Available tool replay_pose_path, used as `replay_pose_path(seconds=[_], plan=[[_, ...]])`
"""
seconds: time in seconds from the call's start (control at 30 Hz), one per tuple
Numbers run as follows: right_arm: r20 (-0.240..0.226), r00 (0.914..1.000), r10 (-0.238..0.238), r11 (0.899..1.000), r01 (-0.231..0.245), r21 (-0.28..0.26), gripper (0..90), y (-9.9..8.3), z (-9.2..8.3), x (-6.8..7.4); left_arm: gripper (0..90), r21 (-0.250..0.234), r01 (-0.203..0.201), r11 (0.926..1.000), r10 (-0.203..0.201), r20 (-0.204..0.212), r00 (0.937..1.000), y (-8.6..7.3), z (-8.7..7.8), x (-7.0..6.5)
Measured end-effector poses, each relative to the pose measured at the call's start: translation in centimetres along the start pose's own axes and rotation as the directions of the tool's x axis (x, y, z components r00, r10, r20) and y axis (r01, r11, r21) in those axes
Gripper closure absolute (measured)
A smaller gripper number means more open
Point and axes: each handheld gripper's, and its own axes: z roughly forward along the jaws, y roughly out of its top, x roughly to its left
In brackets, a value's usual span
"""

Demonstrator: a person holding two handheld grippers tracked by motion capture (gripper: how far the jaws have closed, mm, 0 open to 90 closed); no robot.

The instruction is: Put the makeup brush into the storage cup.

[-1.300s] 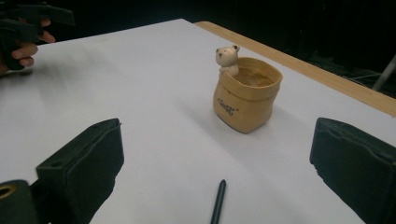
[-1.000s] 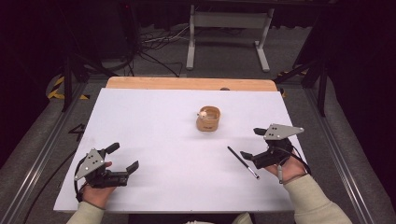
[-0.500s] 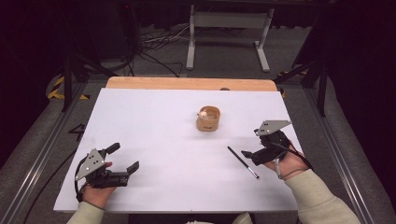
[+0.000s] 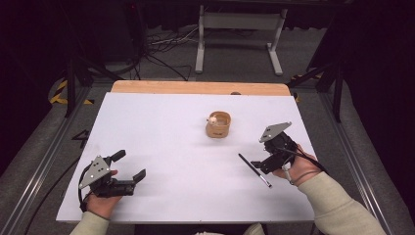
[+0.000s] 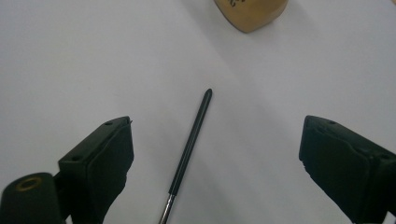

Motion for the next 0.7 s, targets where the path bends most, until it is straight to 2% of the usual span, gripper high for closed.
replay_pose_path(seconds=[0.07, 0.2, 0.7], plan=[[-0.007, 1.0000, -0.003, 1.000, 0.003, 0.010, 10.6, 0.1, 0.0, 0.0, 0.8, 0.000, -0.001, 1.0000, 0.001, 0.000, 1.0000, 0.0, 0.0, 0.0], [-0.027, 0.9995, -0.015, 0.998, 0.017, 0.063, 10.0, 0.7, 0.2, 0.0, 0.8, 0.001, 0.004, 1.0000, -0.004, 0.000, 1.0000, 0.0, 0.0, 0.0], [-0.044, 0.9988, -0.023, 0.988, 0.030, 0.154, 13.5, 1.6, 0.9, -0.2, 0.8, 0.003, 0.000, 1.0000, 0.000, 0.002, 1.0000, 0.1, -0.1, 0.0]])
